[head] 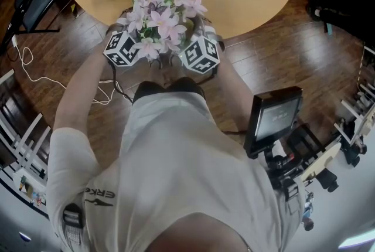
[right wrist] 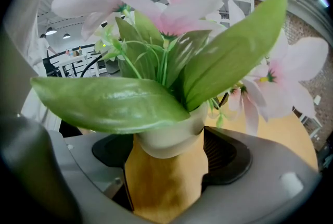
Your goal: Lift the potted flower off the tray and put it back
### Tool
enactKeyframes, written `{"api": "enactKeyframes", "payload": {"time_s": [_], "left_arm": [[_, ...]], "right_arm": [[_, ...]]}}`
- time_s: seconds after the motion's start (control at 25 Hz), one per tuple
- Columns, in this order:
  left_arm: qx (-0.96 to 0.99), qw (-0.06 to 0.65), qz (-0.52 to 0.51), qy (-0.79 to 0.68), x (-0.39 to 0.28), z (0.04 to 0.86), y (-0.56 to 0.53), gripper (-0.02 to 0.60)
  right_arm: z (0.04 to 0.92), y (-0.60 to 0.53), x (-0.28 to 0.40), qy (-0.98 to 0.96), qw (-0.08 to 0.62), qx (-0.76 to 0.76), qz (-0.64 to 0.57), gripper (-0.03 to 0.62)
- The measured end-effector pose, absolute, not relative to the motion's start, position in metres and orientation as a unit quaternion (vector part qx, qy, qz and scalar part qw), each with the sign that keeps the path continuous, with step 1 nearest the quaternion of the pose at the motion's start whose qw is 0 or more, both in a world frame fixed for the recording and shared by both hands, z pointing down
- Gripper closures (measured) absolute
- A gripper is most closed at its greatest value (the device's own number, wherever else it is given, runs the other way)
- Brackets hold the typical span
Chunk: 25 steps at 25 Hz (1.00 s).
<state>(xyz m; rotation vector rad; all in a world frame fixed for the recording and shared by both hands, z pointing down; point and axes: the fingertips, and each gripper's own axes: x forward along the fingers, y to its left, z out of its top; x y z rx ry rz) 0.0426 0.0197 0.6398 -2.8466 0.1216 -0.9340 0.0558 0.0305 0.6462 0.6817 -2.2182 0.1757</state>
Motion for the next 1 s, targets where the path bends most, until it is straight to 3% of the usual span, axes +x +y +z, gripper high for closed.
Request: {"api": "enactKeyframes", "payload": {"time_s": [0.32,1.0], "left_arm": [[-0.944,0.020,-0.308,0.116,0.028,0.648,0.018,0.058],[-0.939,0.018,-0.310,0.148,0.029,0.650,0.015,0.075]], "right_arm": [[0.649,0.031,0.058,-0.876,0.388,0.274,0.085,0.155],[0.651,0.029,0.058,-0.872,0.396,0.274,0.088,0.152]]}}
